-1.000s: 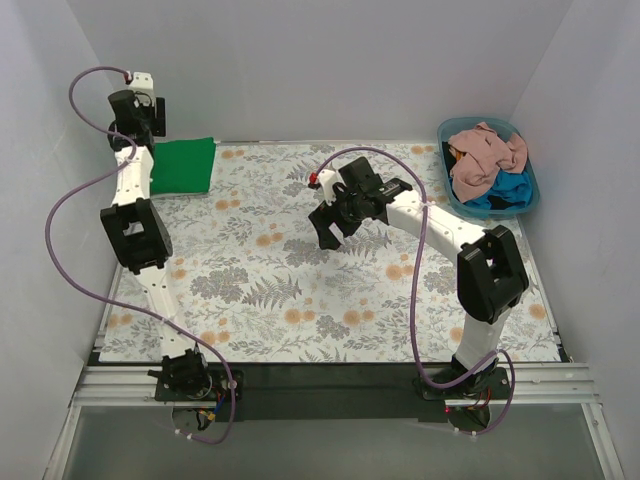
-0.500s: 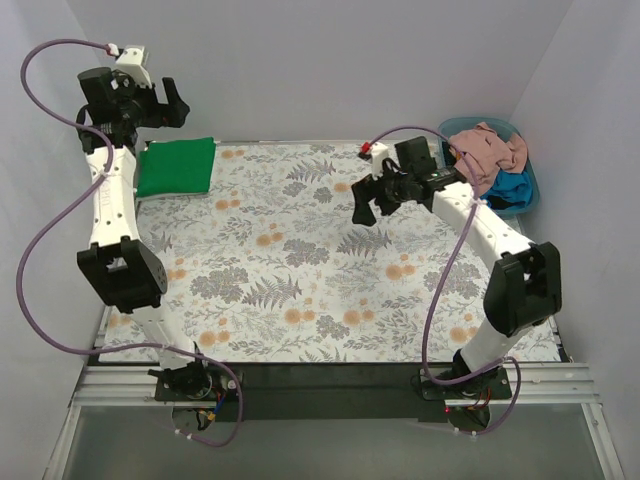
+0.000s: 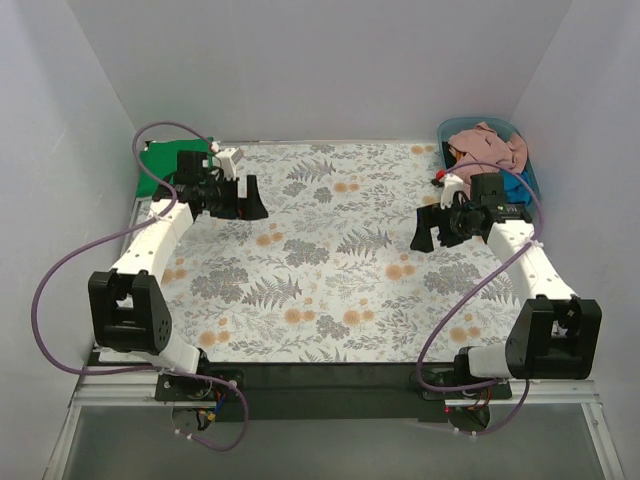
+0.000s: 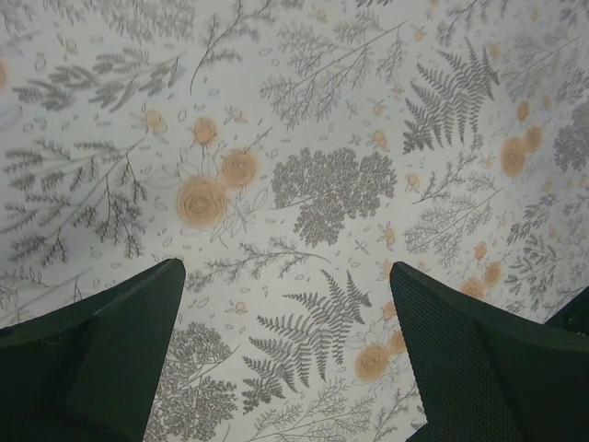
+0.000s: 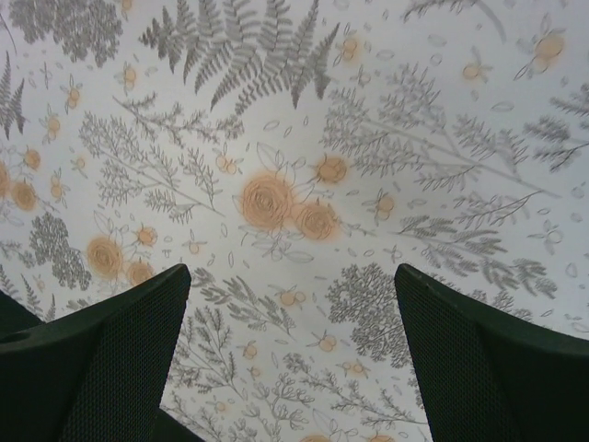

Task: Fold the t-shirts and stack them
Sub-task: Neatly place the folded tshirt to the corner

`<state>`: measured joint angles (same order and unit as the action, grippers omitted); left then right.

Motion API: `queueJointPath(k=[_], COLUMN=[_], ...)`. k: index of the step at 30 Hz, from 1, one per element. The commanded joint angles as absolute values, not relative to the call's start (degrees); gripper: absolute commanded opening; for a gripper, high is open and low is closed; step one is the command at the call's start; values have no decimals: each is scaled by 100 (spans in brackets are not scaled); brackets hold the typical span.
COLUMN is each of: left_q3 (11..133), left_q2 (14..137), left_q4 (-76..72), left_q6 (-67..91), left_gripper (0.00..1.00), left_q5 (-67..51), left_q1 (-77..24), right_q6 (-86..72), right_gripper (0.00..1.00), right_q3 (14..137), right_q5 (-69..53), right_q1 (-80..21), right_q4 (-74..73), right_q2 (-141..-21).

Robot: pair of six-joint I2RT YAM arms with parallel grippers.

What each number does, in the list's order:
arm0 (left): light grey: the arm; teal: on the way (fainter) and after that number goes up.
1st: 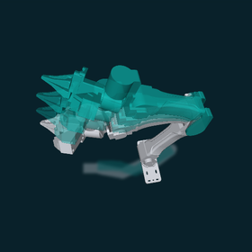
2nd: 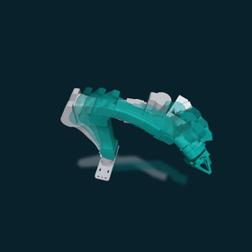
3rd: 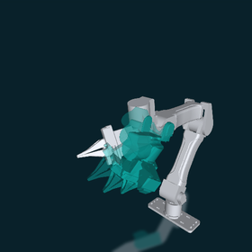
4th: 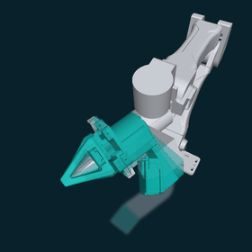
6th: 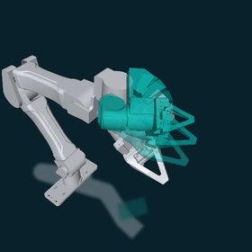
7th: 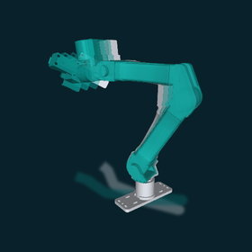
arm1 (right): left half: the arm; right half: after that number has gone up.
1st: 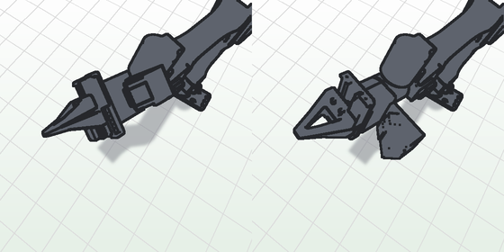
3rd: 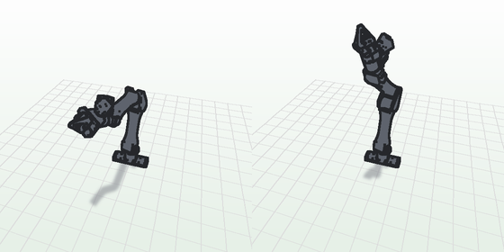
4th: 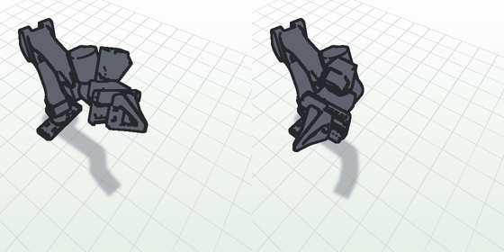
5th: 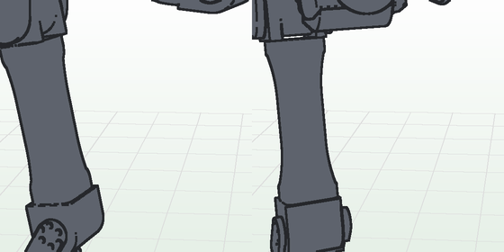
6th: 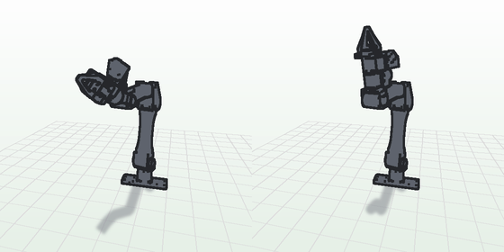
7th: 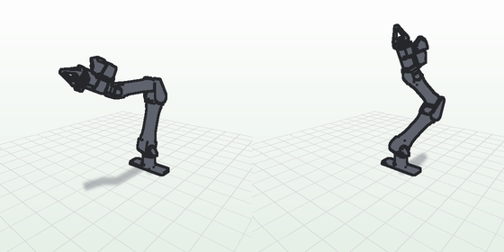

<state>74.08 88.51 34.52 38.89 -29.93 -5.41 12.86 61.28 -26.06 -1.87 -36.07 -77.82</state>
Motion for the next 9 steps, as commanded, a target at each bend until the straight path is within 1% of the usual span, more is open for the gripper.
queueJointPath(k=[1,4,6,8,9], left_q3=[6831,6233,5952,5863,5828], left_q2=[8079,7552,7410,7243,7173], left_q4=[3481,3314,3270,3296,3296], left_q6=[3938,3885,3876,3902,3946], left_gripper=[94,95,95,95,95], left_q5=[-2830,-2734,-2602,-2453,-2400], left_q1=[-527,-527,-527,-527,-527], right_q6=[1503,1538,1599,1687,1661], right_gripper=[98,98,98,98,98], right_q3=[5697,5213,4933,4799,4755], right_q5=[-2724,-2839,-2882,-2822,-2595], right_q1=[-193,-193,-193,-193,-193], right_q4=[-3841,-3841,-3832,-3815,-3780], right_q2=[-7445,-7190,-7084,-7005,-6979])
